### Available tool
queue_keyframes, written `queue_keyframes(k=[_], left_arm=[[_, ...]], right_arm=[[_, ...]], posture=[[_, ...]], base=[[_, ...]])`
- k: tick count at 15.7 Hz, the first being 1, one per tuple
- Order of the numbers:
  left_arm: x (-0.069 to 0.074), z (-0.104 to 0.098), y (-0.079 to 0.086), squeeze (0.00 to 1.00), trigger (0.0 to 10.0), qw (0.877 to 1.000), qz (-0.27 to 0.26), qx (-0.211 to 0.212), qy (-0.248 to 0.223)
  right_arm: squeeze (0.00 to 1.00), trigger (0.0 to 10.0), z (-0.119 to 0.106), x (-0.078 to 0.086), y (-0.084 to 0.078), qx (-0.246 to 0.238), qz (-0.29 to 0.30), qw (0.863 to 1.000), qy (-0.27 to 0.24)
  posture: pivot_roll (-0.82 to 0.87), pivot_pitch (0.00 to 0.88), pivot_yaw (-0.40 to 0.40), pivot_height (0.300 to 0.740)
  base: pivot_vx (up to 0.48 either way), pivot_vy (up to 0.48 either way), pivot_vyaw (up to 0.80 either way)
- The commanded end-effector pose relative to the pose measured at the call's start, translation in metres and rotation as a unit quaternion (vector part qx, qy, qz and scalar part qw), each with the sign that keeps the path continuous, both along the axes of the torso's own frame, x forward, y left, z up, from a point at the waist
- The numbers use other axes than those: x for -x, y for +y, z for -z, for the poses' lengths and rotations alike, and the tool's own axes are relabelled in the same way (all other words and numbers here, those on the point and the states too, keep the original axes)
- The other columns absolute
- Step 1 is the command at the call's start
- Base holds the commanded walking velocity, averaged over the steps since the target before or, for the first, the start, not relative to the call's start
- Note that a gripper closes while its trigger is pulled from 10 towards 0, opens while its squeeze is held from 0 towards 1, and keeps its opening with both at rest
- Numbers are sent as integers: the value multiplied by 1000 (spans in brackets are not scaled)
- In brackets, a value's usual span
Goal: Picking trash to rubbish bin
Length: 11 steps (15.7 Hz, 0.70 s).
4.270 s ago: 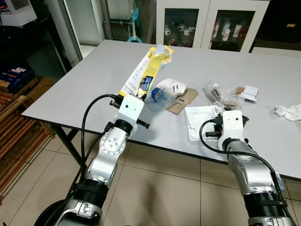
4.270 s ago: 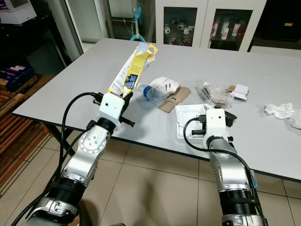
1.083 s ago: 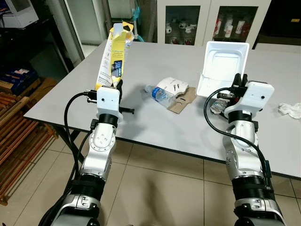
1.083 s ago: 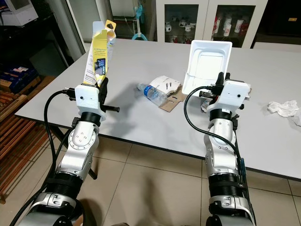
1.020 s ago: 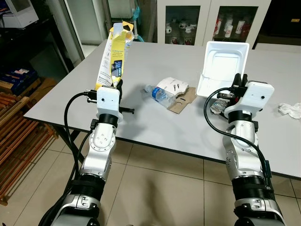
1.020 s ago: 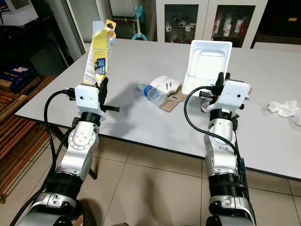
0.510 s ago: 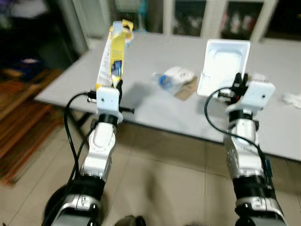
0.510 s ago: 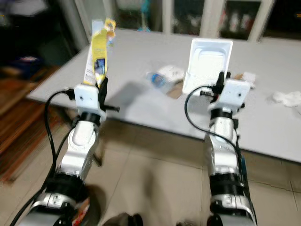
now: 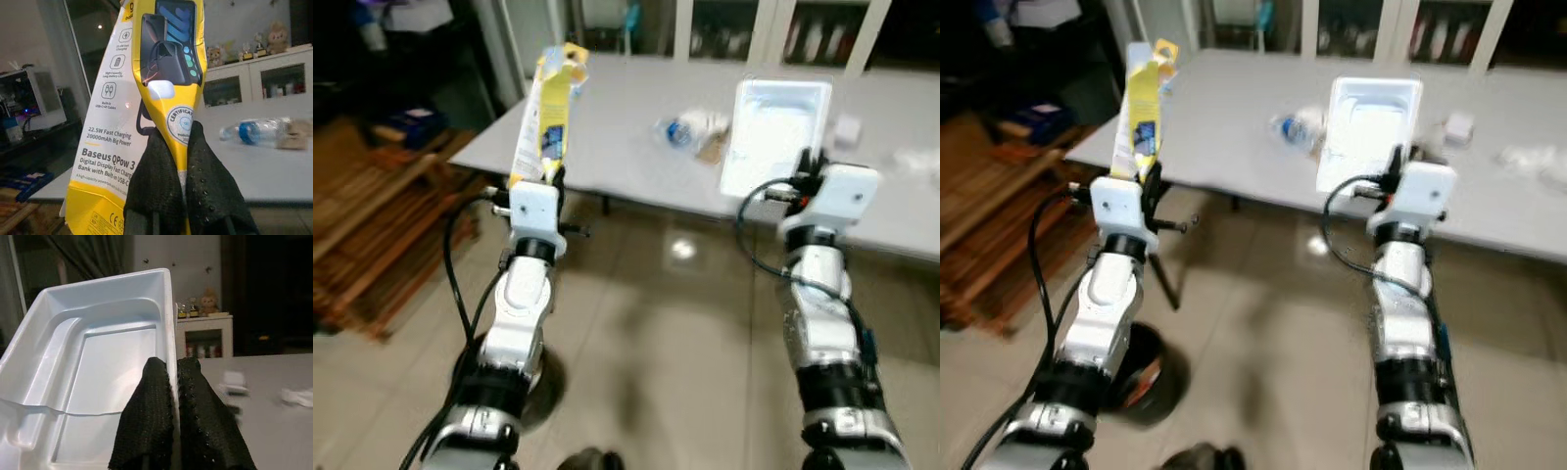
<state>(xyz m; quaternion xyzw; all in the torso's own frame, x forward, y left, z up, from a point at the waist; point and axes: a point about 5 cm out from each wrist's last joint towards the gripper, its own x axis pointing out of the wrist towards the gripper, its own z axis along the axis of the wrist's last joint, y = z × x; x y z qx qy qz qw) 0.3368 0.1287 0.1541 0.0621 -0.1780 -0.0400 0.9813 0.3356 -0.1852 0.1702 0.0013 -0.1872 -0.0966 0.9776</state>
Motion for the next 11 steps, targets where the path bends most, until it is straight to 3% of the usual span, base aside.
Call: queue_keyframes(k=[1,7,11], left_arm=[[-1,-5,1,0,10000,1000,0,-1,-8],[-1,-3,1,0,10000,1000,0,-2,-3],[-2,-1,1,0,10000,1000,-5,-11,8]], right_arm=[[0,10000,-8,-2,1,1,-4,1000,-14],[0,10000,-7,-2,1,2,-5,1000,-10],[0,10000,-5,-3,2,2,-9,1000,-1]], posture=[[-6,6,83,740],[-3,11,82,740],[-3,13,82,740]], base=[[-274,0,0],[-229,0,0],[0,0,0]])
